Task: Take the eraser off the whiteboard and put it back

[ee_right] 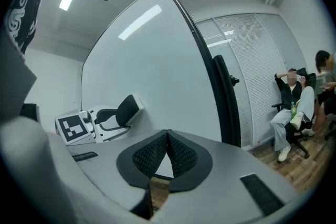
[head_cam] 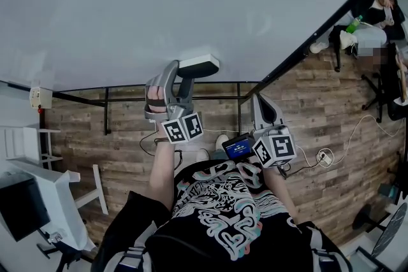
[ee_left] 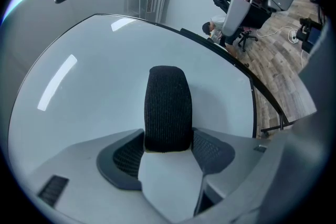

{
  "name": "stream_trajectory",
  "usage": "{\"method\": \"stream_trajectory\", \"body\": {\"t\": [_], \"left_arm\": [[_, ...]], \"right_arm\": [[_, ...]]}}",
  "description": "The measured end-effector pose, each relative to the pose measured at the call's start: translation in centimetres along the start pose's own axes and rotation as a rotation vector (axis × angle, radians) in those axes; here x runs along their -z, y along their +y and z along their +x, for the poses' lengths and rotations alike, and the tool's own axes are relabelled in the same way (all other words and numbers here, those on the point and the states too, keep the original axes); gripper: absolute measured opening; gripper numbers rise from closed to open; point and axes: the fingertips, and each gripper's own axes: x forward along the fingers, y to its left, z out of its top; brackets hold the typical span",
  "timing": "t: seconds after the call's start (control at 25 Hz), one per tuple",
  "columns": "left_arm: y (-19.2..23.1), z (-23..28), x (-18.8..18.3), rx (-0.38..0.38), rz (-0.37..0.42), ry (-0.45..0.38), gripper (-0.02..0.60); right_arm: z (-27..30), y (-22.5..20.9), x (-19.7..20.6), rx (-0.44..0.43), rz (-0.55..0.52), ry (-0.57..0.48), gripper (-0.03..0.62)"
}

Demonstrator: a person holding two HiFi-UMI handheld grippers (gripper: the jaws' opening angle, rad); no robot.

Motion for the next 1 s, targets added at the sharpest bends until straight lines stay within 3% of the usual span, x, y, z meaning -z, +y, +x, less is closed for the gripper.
{"method": "stream_trajectory", "body": {"t": [0.12, 0.2, 0.6, 1.0], "left_arm": [[0.0, -0.1, -0.1, -0.003, 0.007, -0.006, 0.285], [0.1, -0.1, -0.4, -0.01, 0.008, -0.016, 0.38], [-0.8, -0.4, -0.8, 0.023, -0.035, -0.043, 0.38], [-1.5, -4.8, 0.2, 0.102, -0.166, -0.071, 0.38]], "right_arm": [[0.1, 0.2, -0.1, -0.003, -0.002, -0.001, 0.023], [0.0, 0.3, -0.2, -0.002, -0.004, -0.002, 0.023], [-0.7, 0.1, 0.0, 0.016, -0.009, 0.002, 0.023], [-2.0, 2.7, 0.1, -0.004, -0.015, -0.005, 0.023]]}}
